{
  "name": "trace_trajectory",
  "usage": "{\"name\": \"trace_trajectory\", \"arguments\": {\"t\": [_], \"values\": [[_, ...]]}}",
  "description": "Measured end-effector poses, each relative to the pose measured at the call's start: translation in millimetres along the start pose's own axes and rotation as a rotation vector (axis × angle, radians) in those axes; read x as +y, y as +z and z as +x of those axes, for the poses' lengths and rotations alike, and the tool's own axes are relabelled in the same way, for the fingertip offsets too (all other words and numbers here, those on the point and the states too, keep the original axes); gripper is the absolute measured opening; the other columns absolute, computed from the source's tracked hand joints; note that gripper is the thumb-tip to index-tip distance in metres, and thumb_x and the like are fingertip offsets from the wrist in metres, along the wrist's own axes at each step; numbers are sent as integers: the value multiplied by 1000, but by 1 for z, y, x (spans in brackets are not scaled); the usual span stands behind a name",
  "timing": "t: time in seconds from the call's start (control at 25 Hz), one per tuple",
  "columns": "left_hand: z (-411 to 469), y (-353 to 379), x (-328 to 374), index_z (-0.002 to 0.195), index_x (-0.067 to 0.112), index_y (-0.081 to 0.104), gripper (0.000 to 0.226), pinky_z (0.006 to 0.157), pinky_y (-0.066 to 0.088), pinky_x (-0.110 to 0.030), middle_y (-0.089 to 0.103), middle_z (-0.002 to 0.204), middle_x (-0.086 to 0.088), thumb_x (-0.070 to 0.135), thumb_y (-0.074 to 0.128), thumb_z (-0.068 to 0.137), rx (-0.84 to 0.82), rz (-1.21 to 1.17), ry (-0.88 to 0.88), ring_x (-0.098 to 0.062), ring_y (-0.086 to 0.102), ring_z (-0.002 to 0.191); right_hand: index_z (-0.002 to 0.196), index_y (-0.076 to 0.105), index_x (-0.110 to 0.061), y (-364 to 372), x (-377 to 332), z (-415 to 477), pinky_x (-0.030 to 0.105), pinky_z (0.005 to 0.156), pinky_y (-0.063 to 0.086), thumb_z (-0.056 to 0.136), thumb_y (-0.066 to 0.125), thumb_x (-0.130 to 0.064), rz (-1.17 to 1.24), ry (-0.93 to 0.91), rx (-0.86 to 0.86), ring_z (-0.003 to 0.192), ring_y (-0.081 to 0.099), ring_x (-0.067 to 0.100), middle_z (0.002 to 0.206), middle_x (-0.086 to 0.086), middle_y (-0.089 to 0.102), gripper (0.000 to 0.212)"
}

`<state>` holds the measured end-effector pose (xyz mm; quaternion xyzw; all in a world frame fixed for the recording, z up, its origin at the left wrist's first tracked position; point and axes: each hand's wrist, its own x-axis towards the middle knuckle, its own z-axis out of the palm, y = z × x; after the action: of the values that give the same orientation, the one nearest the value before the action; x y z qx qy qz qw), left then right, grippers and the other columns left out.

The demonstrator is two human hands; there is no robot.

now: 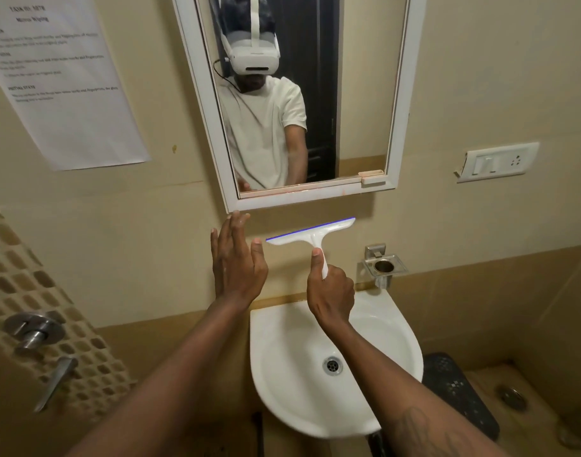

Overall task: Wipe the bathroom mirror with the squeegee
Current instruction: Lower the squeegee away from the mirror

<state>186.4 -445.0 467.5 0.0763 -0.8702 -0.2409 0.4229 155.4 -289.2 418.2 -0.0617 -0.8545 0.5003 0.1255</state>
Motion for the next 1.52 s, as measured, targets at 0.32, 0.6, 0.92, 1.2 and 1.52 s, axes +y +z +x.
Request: {"name": "trace_trajectory", "arguments": {"t": [0.32, 0.6, 0.92, 1.2, 1.52], "values": [[-50, 37, 9, 146, 15, 44, 47, 132, 13, -48, 46, 158, -5, 13, 55, 100, -165, -66, -51, -23, 37, 151, 74, 52, -27, -15, 40, -3, 38, 67, 42, 94, 29, -76, 13, 1, 25, 74, 55, 28, 69, -4, 60, 58], [-103, 92, 39, 149, 17, 40, 45, 132, 13, -46, 41, 161, -3, 18, 50, 104, -346, -143, -86, -18, 32, 154, 73, 43, -27, -56, 111, 5, 35, 60, 36, 99, 46, -57, 29, 9, 133, 65, 53, 20, 64, -4, 55, 39], [-166, 206, 138, 151, 15, 43, 48, 128, 27, -49, 43, 161, -5, 24, 53, 105, -441, -152, -156, -24, 35, 152, 84, 63, -16, -136, 214, 73, 19, 61, 39, 102, 57, -39, 53, 16, 120, 63, 53, 8, 72, -6, 63, 30], [-234, 289, 224, 154, 19, 41, 50, 129, 27, -44, 37, 166, -2, 26, 53, 106, -550, -180, -266, -20, 33, 154, 88, 63, -16, -201, 323, 131, 37, 69, 52, 105, 47, -47, 25, 78, -28, 75, 64, 21, 79, 2, 66, 39], [-306, 384, 229, 156, 18, 37, 50, 122, 39, -48, 40, 164, -7, 33, 48, 109, -760, -154, -411, -24, 40, 151, 91, 65, -12, -186, 438, 161, 17, 61, 34, 105, 53, -36, -50, 207, -91, 74, 57, 14, 81, 1, 63, 30]]}}
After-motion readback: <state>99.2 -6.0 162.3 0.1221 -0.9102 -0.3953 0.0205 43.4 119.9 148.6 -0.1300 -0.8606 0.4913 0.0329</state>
